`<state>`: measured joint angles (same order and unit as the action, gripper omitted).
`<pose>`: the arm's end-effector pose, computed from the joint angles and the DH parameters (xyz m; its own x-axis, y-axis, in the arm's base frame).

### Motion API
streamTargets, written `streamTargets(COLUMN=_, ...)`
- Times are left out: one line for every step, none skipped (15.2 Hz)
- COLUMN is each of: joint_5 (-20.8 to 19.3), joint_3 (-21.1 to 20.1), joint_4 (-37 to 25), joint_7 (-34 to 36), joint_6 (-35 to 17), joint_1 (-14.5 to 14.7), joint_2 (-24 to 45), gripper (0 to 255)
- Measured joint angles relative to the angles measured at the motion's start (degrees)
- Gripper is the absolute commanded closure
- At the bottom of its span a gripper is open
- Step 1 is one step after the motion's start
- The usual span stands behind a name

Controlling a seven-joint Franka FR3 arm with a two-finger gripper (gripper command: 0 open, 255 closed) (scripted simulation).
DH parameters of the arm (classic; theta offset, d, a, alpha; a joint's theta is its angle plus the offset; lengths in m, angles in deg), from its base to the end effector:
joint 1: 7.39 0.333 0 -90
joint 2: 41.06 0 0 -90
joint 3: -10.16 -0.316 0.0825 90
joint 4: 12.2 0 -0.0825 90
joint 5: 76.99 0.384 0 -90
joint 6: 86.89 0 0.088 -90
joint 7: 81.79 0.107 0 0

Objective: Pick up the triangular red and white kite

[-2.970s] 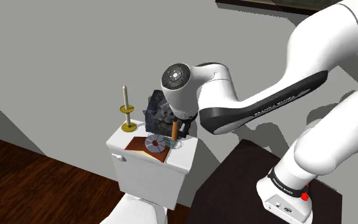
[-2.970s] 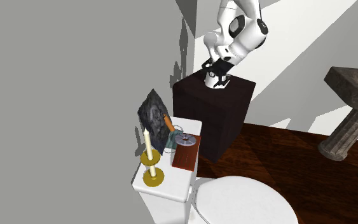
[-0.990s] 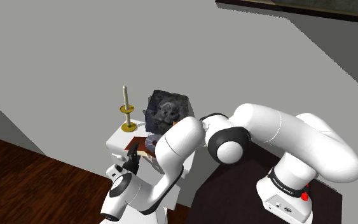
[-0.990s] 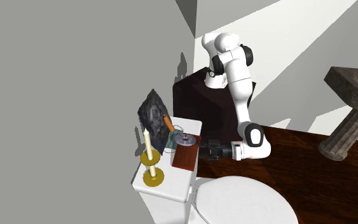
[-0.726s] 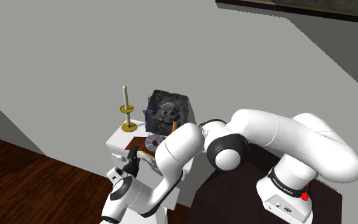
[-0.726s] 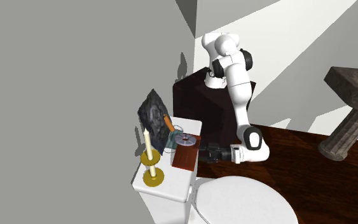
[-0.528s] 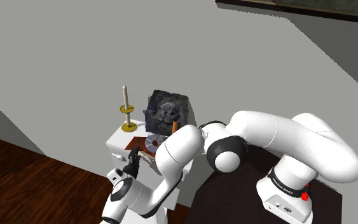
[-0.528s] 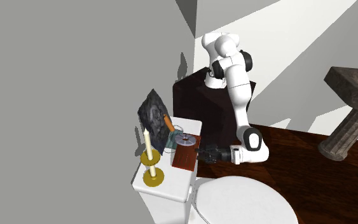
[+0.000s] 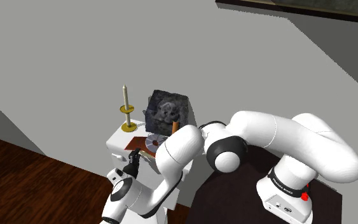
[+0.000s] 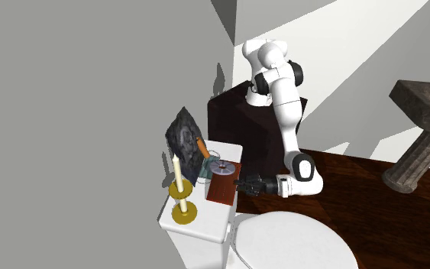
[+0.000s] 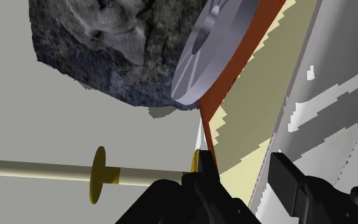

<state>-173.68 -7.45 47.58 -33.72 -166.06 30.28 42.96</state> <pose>0.5214 0.4187 -0.0391 0.7758 0.6249 -0.0873 0.1210 -0.0116 0.9926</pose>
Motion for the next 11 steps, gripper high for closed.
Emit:
streamTargets(joint_5=-0.03, joint_3=0.01, joint_4=-0.06, joint_7=0.01, joint_6=-0.01, joint_1=0.01, joint_2=0.05, gripper=255)
streamTargets(joint_5=0.04, joint_3=-0.03, joint_4=0.49, joint_7=0.09, joint_6=0.04, joint_1=-0.09, joint_2=-0.37, gripper=255)
streamTargets(joint_5=0.14, joint_3=-0.11, joint_4=1.61, joint_7=0.3, joint_6=0.14, joint_1=-0.29, joint_2=-1.24, gripper=255)
streamTargets(joint_5=0.22, joint_3=-0.18, joint_4=2.32, joint_7=0.26, joint_6=0.24, joint_1=-0.41, joint_2=-1.96, gripper=255)
streamTargets(joint_5=0.23, joint_3=-0.19, joint_4=2.82, joint_7=0.14, joint_6=0.21, joint_1=-0.57, joint_2=-2.56, gripper=255)
streamTargets(joint_5=0.34, joint_3=-0.27, joint_4=4.07, joint_7=0.29, joint_6=0.32, joint_1=-0.82, joint_2=-3.64, gripper=255)
streamTargets(joint_5=0.46, joint_3=-0.38, joint_4=5.02, joint_7=0.29, joint_6=0.48, joint_1=-0.94, joint_2=-4.59, gripper=255)
streamTargets(joint_5=0.58, joint_3=-0.49, joint_4=6.13, joint_7=0.45, joint_6=0.62, joint_1=-1.11, joint_2=-5.53, gripper=255)
streamTargets(joint_5=0.68, joint_3=-0.58, joint_4=7.07, joint_7=0.47, joint_6=0.72, joint_1=-1.27, joint_2=-6.42, gripper=255)
streamTargets(joint_5=0.79, joint_3=-0.66, joint_4=8.28, joint_7=0.61, joint_6=0.79, joint_1=-1.52, joint_2=-7.46, gripper=255)
streamTargets(joint_5=0.89, joint_3=-0.77, joint_4=8.89, joint_7=0.52, joint_6=0.95, joint_1=-1.58, joint_2=-8.18, gripper=255)
